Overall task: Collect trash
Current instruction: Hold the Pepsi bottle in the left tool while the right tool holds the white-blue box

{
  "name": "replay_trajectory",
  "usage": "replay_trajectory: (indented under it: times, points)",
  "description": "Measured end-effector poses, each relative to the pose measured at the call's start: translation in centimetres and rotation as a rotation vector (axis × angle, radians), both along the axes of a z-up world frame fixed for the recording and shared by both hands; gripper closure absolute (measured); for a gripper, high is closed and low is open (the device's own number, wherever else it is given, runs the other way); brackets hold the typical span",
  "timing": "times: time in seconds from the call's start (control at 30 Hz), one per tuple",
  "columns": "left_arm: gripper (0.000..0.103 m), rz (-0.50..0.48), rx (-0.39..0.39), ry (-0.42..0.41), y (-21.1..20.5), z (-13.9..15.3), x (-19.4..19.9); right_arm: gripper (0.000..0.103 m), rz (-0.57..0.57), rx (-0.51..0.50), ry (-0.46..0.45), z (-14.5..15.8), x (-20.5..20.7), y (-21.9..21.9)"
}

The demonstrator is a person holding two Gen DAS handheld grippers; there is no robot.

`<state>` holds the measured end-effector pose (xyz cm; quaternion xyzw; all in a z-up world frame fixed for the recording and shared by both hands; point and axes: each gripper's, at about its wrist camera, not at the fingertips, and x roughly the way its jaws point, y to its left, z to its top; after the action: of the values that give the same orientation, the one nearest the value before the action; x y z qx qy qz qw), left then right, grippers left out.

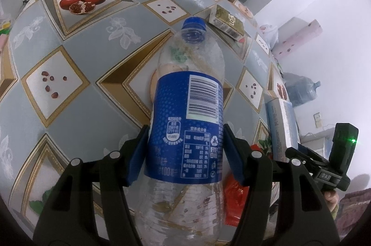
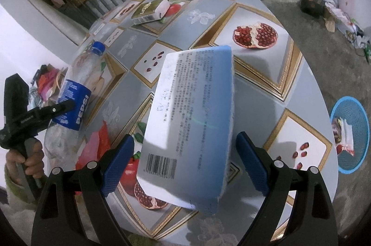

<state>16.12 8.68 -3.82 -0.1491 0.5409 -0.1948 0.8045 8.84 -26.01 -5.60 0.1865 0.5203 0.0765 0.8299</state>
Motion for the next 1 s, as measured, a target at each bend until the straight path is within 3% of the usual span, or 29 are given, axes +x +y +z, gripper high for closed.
replay_trajectory:
  times: [0.53,0.8,1.0]
  points:
    - [0.037,0.003,0.006,0.012,0.8,0.1,-1.5,0.016,0.005,-0.034,0.023,-0.1,-0.7,-0.3]
    - [0.037,-0.073,-0.082,0.065,-0.2,0.0,-2.2,0.016,0.0,-0.058,0.035,0.1,-1.1,-0.5]
    - [0.037,-0.064,-0.038,0.022,-0.9,0.6,-1.4,0.016,-0.018,-0.068,0.028,0.4,-1.0,-0.7]
